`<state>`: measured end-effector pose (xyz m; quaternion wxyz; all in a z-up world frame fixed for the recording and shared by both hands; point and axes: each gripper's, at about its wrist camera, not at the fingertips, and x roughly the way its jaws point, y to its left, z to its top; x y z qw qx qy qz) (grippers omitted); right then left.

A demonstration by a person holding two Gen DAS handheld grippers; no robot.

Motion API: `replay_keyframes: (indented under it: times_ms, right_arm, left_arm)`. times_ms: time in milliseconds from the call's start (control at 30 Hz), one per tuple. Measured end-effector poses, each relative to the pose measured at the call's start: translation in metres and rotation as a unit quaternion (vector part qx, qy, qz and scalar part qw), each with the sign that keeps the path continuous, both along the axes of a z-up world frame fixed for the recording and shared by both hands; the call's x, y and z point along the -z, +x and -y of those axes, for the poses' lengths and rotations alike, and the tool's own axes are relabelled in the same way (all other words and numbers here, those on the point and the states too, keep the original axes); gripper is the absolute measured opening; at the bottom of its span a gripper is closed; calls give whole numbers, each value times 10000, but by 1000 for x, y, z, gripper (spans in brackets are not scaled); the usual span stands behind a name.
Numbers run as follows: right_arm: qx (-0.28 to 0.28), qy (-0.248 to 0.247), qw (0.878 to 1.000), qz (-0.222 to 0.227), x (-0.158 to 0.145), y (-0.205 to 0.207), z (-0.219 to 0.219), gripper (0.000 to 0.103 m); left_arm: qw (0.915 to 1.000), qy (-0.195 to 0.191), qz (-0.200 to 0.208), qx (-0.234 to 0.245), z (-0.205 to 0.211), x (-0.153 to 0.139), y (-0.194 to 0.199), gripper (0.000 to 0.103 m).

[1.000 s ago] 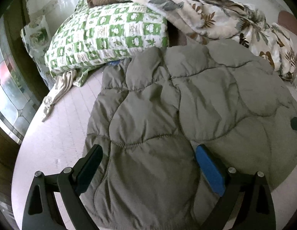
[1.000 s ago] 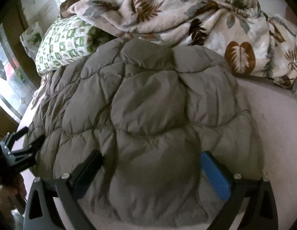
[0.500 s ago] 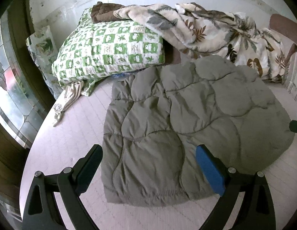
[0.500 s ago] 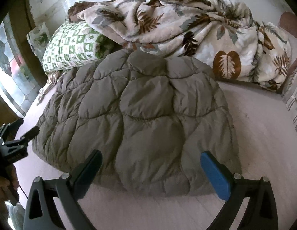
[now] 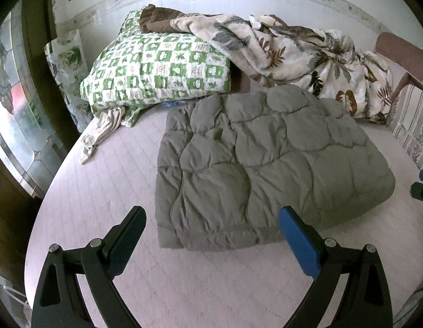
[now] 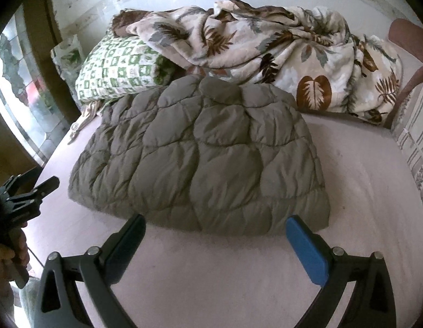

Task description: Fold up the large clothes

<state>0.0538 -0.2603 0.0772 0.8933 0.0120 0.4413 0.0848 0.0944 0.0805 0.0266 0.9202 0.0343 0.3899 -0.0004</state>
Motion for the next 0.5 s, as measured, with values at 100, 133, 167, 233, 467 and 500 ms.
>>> replay_keyframes:
  times_ms: [100,133,167,233,467,500]
  right_arm:
    - [-62,-31,10000,72,-7,-12,-5,103]
    - [-77,-28,9999,84,-9,-15,-6,103]
    - [-86,-32,9999,91,-11,-18,-7,103]
    - [-105,-72,9999,107,-15,-23,-9,103]
    - [-127,-44,9998,153,-24,-36,-10,103]
    - [-130,-34,9998,159,-25,-38,-10,103]
  left_arm:
    - [10000,14,-22,-15,-3,-3,-8,98]
    - [10000,-10,-7,-17,-4,-5,-10,98]
    - [10000,-44,5,-25,-5,-8,-13,98]
    - [9999,-115,14,-53,-8,-13,-17,98]
    - [9998,-183,73,-96,-14,-26,-29,98]
    - [9997,-189,76,-96,-14,-27,-31,98]
